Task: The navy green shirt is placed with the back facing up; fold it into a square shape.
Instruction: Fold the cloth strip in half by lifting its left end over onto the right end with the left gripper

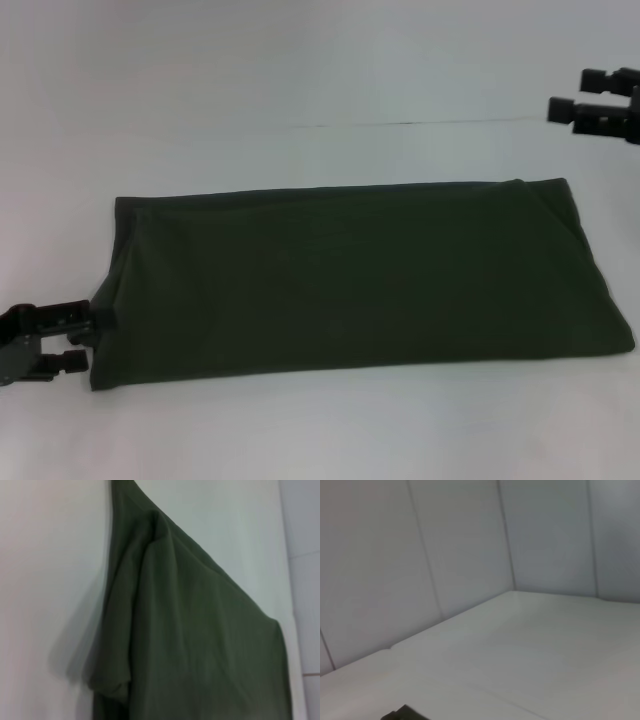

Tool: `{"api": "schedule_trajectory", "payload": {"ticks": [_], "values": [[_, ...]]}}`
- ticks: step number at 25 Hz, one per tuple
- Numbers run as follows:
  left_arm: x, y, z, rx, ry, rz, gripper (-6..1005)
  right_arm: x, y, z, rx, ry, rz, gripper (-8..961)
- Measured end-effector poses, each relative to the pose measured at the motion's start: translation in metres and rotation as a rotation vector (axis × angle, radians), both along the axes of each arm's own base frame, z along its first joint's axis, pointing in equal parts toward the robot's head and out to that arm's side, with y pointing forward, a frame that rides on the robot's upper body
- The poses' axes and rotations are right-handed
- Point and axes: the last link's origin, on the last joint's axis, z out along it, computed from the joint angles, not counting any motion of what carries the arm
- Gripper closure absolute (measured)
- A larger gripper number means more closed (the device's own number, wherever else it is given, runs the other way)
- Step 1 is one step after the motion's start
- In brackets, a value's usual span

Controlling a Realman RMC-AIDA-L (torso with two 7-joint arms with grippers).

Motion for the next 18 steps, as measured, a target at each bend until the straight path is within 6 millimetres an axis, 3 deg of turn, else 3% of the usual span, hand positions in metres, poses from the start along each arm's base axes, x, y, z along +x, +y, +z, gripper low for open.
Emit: {"api": "schedule_trajectory", "payload": {"ticks": [10, 18], "values": [[-0.01, -0.014, -0.004, -0.01, 0.007, 0.019, 65, 0.0, -0.001, -0.03, -0.028, -0.027, 0.006, 59], [-0.017, -0.015, -0.02, -0.014, 0.011, 0.072, 65, -0.003, 0.002, -0.034, -0.024, -0.043, 0.016, 59]]}}
